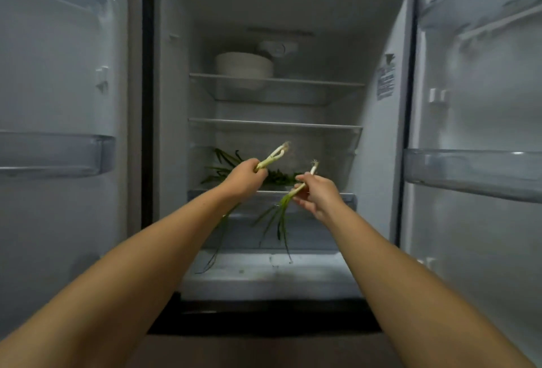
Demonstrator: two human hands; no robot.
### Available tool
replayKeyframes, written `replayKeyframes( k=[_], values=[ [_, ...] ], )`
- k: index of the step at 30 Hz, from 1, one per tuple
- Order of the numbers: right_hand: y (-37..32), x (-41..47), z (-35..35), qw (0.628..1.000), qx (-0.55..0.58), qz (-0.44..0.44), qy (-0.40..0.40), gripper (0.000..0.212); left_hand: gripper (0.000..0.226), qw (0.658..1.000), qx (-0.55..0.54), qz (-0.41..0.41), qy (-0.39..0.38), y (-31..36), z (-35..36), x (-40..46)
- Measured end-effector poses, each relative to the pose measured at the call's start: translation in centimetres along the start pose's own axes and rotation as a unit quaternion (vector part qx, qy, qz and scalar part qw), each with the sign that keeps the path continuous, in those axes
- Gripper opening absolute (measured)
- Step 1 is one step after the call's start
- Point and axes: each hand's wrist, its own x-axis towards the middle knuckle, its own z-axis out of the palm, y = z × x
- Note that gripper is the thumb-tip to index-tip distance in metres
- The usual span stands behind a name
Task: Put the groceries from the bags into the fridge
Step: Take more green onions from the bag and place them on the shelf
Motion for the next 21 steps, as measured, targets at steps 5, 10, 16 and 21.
replayKeyframes(
  k=[5,10,16,21],
  values=[
    [0.1,7.9,3.1,0.996,0.089,-0.002,-0.007,0.023,0.023,0.999,0.018,0.032,-0.025,-1.9,1.6,8.0],
    [-1.1,15.2,3.7,0.976,0.218,0.001,-0.009,0.015,0.028,0.994,0.001,0.069,-0.080,-3.8,3.2,15.4],
    [-1.0,21.3,2.6,0.960,0.279,0.019,0.003,0.018,0.023,0.975,0.139,0.138,-0.107,-4.3,5.6,21.6],
    [0.4,25.2,0.8,0.967,0.242,0.067,0.033,0.028,0.023,0.929,0.299,0.175,-0.135,-5.7,7.9,24.7]
  ],
)
